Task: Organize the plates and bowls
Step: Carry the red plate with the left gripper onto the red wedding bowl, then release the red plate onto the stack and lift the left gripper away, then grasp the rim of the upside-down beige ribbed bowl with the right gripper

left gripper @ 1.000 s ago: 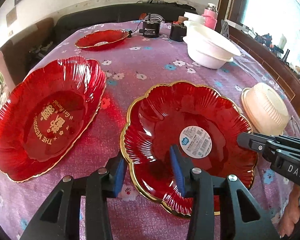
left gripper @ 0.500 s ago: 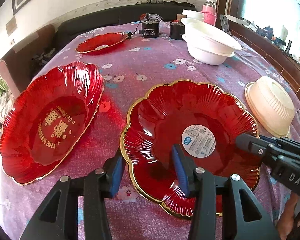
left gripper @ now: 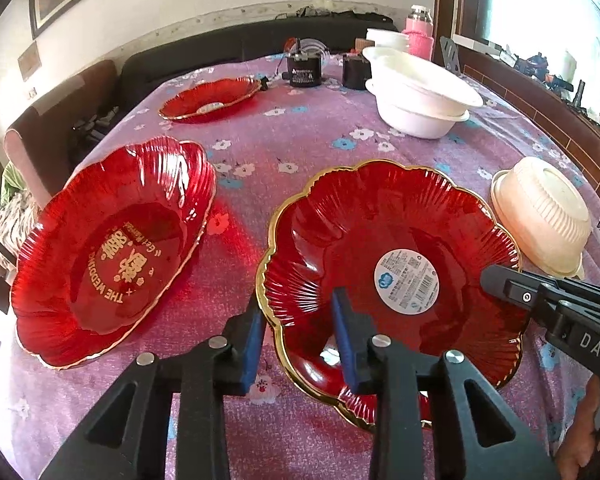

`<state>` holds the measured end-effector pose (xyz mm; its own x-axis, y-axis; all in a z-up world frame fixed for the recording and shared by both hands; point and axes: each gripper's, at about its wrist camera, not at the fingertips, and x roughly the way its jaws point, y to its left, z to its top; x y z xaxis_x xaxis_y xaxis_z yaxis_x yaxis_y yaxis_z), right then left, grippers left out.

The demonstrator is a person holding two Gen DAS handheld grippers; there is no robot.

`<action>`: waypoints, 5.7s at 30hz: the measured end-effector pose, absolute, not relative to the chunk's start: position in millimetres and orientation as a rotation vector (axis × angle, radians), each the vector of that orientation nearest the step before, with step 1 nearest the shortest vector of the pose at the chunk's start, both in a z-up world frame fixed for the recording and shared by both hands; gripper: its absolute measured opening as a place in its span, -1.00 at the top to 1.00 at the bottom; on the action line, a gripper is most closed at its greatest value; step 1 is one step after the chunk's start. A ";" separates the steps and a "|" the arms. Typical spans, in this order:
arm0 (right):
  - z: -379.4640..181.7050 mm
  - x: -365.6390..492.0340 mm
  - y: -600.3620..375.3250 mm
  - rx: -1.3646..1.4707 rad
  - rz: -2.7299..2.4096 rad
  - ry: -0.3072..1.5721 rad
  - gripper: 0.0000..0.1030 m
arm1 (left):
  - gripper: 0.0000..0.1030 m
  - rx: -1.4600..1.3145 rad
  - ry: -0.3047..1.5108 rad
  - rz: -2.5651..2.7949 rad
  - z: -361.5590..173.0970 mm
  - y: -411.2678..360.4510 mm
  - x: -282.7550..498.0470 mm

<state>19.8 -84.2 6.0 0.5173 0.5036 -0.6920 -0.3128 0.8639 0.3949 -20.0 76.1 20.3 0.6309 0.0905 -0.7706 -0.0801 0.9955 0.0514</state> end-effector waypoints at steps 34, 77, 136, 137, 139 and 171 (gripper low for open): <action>79.1 7.7 63.6 0.039 0.669 0.804 0.75 | 0.37 -0.184 0.735 0.342 70.0 219.5 -71.8; 46.2 89.3 88.9 0.144 0.647 1.041 0.62 | -0.08 -0.386 0.810 0.449 53.5 335.5 -61.5; -19.7 71.7 -296.3 0.956 0.334 0.988 -0.42 | 0.19 0.036 0.900 -0.210 58.4 21.3 -63.4; -20.3 77.1 -291.4 0.963 0.362 1.001 -0.43 | 0.19 0.033 0.901 -0.211 58.0 22.4 -62.2; -15.9 83.4 -277.6 0.953 0.410 1.022 -0.43 | 0.19 0.027 0.905 -0.209 56.9 24.3 -61.2; -22.2 149.6 -241.5 0.936 0.450 1.060 -0.77 | -0.14 -0.258 1.075 -0.248 21.9 12.6 86.7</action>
